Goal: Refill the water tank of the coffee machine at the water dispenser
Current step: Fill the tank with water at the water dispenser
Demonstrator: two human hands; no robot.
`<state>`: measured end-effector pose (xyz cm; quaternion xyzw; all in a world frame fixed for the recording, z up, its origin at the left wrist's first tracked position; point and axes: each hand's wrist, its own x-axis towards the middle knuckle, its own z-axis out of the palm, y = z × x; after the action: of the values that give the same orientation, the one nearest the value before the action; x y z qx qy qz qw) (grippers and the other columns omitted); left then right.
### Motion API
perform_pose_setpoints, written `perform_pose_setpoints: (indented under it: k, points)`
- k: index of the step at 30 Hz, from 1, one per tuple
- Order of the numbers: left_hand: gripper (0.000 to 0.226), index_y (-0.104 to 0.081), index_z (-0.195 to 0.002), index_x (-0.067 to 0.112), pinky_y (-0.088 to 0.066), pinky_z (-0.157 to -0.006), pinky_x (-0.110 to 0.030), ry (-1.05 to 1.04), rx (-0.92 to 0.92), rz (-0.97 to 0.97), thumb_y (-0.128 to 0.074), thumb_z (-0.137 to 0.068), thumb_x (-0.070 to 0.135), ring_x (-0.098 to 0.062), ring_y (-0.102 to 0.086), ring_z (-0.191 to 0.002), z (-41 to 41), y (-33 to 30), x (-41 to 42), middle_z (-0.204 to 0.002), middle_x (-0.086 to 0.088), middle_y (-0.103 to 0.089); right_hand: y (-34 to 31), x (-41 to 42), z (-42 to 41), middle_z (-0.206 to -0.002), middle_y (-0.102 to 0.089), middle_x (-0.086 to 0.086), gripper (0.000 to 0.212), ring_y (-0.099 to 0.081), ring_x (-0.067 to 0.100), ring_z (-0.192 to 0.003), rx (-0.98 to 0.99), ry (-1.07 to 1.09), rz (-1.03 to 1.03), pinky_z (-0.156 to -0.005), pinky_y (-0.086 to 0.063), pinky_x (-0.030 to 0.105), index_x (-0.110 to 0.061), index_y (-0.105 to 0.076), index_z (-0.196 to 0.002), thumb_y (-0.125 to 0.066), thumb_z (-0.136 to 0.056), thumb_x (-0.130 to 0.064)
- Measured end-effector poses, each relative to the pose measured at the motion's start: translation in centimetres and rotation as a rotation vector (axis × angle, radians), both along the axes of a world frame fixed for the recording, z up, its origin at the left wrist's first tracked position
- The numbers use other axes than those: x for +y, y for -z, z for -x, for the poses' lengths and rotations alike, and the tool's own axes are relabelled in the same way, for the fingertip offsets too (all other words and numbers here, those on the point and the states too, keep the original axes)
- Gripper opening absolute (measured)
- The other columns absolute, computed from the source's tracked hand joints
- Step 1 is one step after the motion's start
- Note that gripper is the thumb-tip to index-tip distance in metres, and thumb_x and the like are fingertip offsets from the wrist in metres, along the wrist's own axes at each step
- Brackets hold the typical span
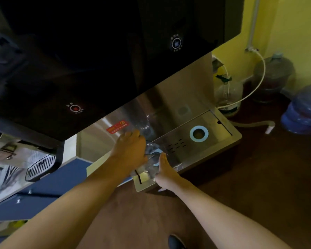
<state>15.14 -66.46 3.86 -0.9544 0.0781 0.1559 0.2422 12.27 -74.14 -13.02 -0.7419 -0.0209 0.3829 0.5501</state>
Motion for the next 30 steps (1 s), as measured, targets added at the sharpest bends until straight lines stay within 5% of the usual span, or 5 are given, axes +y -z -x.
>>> perform_pose_setpoints:
  k: [7, 17, 20, 23, 30]
  points:
    - [0.045, -0.058, -0.120, 0.011, -0.041, -0.095, -0.036, 0.061, 0.029, -0.130, -0.063, -0.087, 0.041, -0.026, -0.051, -0.113, -2.4, 1.4, -1.5, -0.126, -0.011, -0.053, 0.8, 0.4, -1.6, -0.166, -0.006, 0.010, 0.086, -0.034, 0.038, -0.142, 0.061, 0.006, -0.031, -0.098, -0.048, 0.048, -0.034, 0.020, -0.153, -0.046, -0.100, -0.017]
    - [0.032, -0.062, -0.112, 0.010, -0.046, -0.087, -0.037, 0.137, 0.083, -0.332, -0.065, -0.086, 0.028, -0.029, -0.055, -0.105, -4.2, 1.3, -4.0, -0.116, -0.013, -0.056, 0.9, 0.7, -2.1, -0.166, -0.005, 0.000, 0.083, -0.029, 0.029, -0.146, 0.041, 0.016, -0.096, -0.096, -0.048, 0.025, -0.031, 0.013, -0.155, -0.038, -0.098, 0.001]
    - [0.035, -0.062, -0.112, 0.009, -0.047, -0.087, -0.038, 0.158, 0.115, -0.386, -0.066, -0.086, 0.030, -0.030, -0.055, -0.106, -4.4, 1.3, -4.4, -0.117, -0.014, -0.056, 1.3, 0.6, -2.2, -0.165, -0.016, 0.007, 0.089, -0.065, 0.019, -0.096, 0.071, -0.025, -0.155, -0.054, -0.044, 0.017, -0.037, 0.011, -0.154, -0.036, -0.091, 0.004]
    - [0.034, -0.061, -0.113, 0.009, -0.046, -0.086, -0.037, 0.172, 0.142, -0.432, -0.066, -0.086, 0.029, -0.030, -0.055, -0.108, -4.6, 1.4, -5.0, -0.119, -0.014, -0.055, 1.4, 0.3, -2.7, -0.158, -0.030, 0.015, 0.091, -0.053, 0.008, -0.065, 0.105, -0.057, -0.182, -0.050, -0.041, 0.022, -0.040, 0.013, -0.154, -0.037, -0.090, 0.002]
    - [0.031, -0.059, -0.115, 0.007, -0.045, -0.090, -0.040, 0.254, 0.184, -0.508, -0.061, -0.089, 0.023, -0.033, -0.052, -0.111, -4.5, 1.6, -6.6, -0.121, -0.017, -0.053, 0.2, -1.1, -2.2, -0.158, -0.034, 0.006, 0.085, -0.056, 0.020, -0.114, 0.040, -0.095, -0.146, -0.069, -0.042, 0.020, -0.032, -0.005, -0.156, -0.038, -0.087, 0.004]
